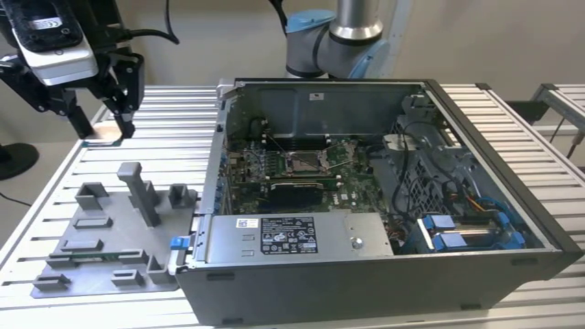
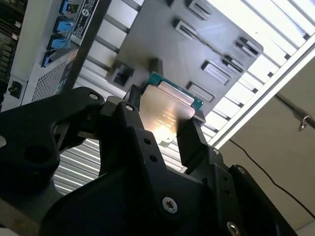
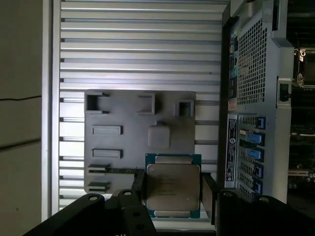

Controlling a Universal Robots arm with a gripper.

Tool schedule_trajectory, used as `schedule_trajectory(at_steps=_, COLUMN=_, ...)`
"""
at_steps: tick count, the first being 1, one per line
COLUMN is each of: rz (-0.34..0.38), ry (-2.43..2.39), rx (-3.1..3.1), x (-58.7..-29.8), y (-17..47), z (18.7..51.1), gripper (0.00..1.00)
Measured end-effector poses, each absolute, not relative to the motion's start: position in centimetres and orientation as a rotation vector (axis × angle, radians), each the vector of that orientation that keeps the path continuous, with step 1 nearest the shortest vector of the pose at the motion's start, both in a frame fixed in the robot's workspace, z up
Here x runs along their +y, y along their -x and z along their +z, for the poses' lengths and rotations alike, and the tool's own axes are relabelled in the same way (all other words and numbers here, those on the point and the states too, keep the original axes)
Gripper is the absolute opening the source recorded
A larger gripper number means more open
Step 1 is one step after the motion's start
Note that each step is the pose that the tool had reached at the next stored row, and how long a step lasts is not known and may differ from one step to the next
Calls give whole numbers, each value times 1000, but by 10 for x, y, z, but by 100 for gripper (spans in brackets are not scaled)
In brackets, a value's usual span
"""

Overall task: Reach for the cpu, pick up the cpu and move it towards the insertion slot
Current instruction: 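Pick up the cpu and move it towards the insertion slot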

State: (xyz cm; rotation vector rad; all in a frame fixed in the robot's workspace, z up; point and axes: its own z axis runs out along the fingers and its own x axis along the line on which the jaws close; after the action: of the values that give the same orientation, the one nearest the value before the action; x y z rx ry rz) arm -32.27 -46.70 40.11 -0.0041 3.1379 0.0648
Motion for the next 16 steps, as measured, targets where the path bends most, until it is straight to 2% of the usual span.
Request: schedule_trajectory(at_steps=16, rz=65, ry=4, rx=3138, x=-467, y=310, z=401, gripper=0)
